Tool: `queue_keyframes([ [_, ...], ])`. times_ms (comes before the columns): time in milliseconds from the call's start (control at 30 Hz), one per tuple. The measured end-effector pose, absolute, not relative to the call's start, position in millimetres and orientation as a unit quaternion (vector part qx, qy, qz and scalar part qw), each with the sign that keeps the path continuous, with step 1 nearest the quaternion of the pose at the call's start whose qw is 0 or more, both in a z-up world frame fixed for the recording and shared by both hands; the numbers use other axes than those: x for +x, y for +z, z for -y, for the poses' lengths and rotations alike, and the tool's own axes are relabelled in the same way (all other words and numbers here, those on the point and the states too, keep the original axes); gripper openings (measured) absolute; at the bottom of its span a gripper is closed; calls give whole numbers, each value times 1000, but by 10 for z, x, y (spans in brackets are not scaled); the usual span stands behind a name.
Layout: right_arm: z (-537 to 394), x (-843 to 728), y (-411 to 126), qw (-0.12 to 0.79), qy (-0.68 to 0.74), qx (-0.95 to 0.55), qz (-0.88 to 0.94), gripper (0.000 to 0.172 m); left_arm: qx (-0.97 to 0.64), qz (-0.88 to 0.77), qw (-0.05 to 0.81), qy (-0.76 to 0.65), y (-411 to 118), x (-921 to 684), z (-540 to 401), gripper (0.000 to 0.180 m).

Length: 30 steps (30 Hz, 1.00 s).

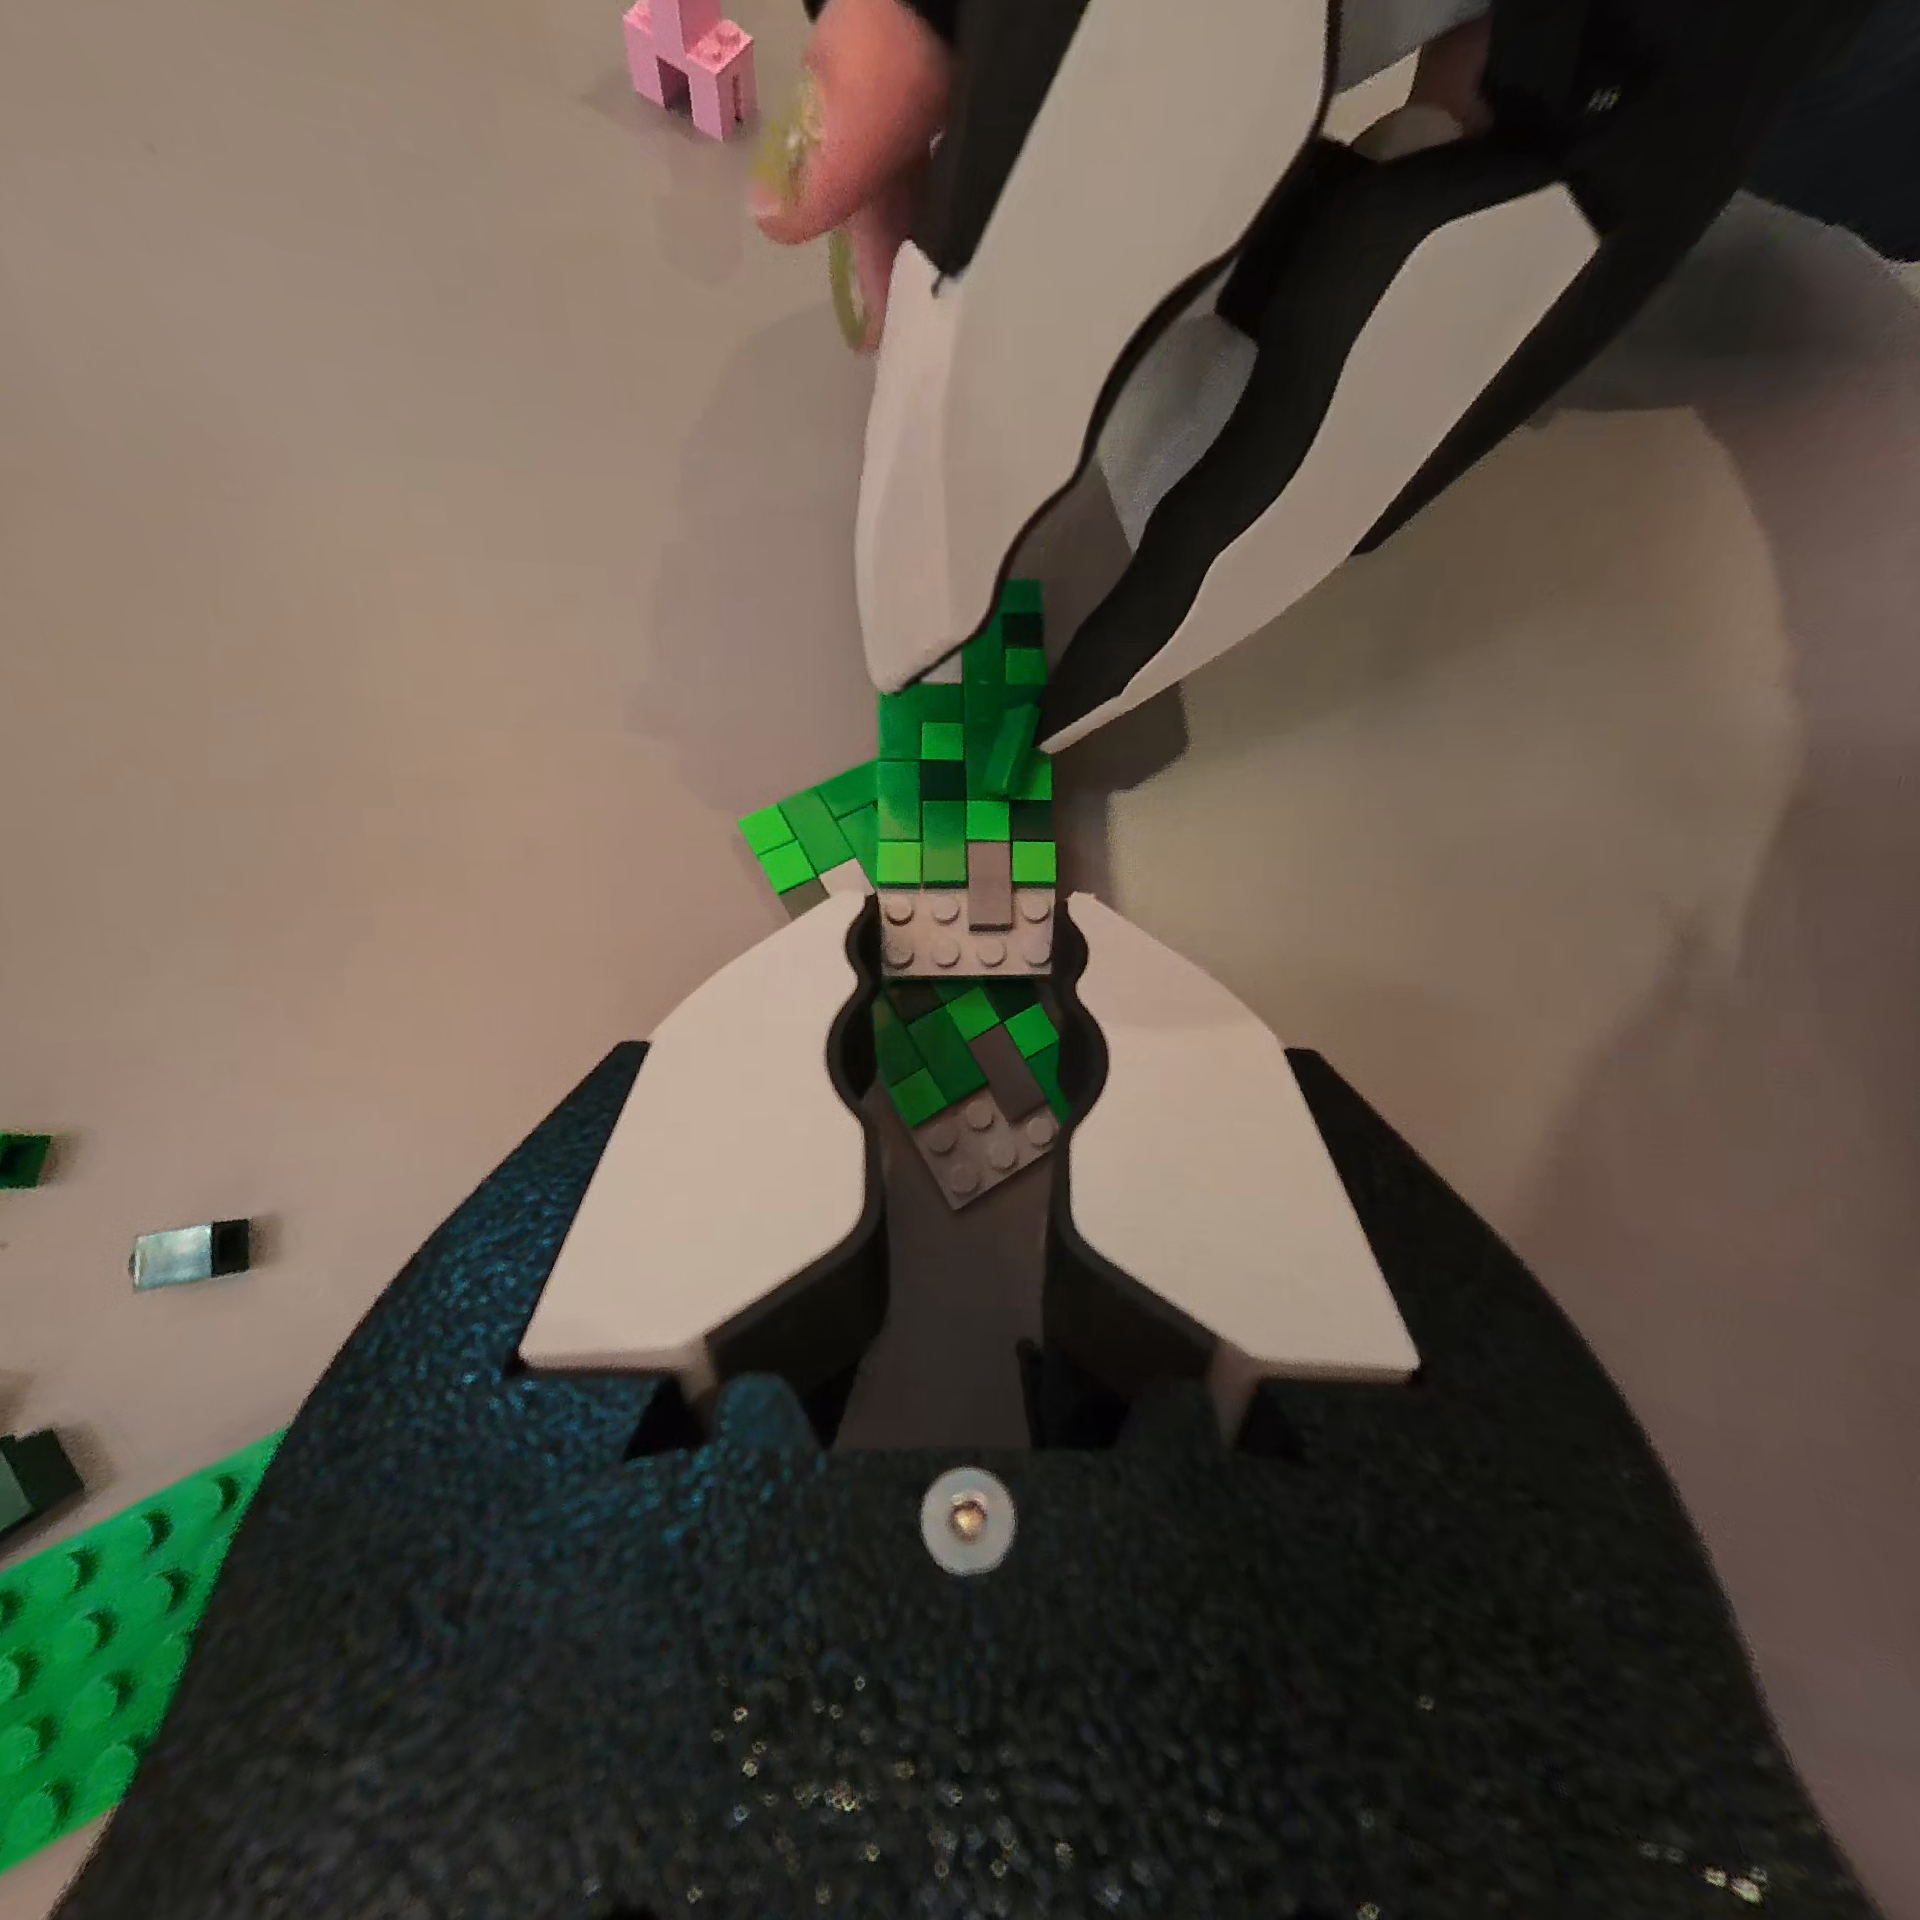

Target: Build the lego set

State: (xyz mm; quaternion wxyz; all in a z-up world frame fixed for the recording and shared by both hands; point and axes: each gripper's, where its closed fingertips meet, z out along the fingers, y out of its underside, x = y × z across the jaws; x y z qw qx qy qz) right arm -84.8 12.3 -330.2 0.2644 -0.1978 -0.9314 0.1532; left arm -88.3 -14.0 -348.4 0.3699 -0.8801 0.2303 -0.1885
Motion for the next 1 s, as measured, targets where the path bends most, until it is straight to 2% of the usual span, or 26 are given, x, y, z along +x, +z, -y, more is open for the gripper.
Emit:
queue_keyframes([
  [133, -153, -878, -3288, 307, 130, -162, 929, 26, -880, -225, 371, -193, -3480, -878, 136, 31],
  [233, -157, -903, -3245, 381, 106, -98, 913, 26, -880, -218, 373, -198, -3477, -869, 131, 31],
  [333, -151, -876, -3259, 394, 110, -95, 908, 24, -878, -216, 378, -198, -3475, -866, 126, 31],
  [567, -193, -778, -3238, 345, 150, -155, 913, 31, -876, -207, 386, -204, -3469, -858, 113, 31],
  [833, -166, -724, -3398, 206, 216, -261, 918, 44, -874, -208, 387, -207, -3467, -838, 111, 31],
  [1000, -105, -686, -3328, 180, 280, -289, 898, 43, -872, -207, 391, -208, -3457, -839, 123, 31],
])
